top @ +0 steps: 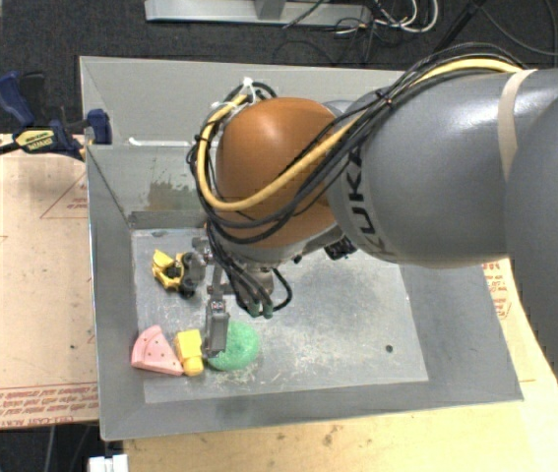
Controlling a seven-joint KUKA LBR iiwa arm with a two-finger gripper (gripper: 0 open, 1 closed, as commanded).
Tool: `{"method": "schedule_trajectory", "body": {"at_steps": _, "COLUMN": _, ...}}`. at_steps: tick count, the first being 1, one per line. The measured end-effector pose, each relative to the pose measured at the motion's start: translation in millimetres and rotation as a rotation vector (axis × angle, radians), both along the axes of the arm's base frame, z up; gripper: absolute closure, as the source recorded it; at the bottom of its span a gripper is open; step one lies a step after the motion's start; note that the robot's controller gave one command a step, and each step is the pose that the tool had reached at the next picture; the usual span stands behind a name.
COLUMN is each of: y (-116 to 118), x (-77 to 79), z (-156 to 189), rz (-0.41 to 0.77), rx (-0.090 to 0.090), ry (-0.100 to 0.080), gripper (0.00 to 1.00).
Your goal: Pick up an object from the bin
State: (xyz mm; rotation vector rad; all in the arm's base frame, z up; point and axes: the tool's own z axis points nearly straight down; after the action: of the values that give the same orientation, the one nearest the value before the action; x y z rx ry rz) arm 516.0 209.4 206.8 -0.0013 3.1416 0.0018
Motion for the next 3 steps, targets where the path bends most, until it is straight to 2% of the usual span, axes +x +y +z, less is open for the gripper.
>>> {"method": "schedule_trajectory", "body": {"at_steps": 1, "y": -0.5, "x": -0.8, "z": -1.2, "rz": 0.004, "rx": 0.001, "ry": -0.002, "gripper": 0.00}}
{"method": "schedule_trajectory", "body": {"at_steps": 2, "y": -17.1, "x": -11.5, "z": -25.4, "rz": 0.216, "rx": 0.000, "ry": 0.001, "gripper": 0.00}}
{"method": "schedule_trajectory", "body": {"at_steps": 3, "y": -25.6, "x": -14.2, "z": -60.0, "rz": 0.353, "rx": 0.000, "ry": -0.003, "gripper": 0.00}}
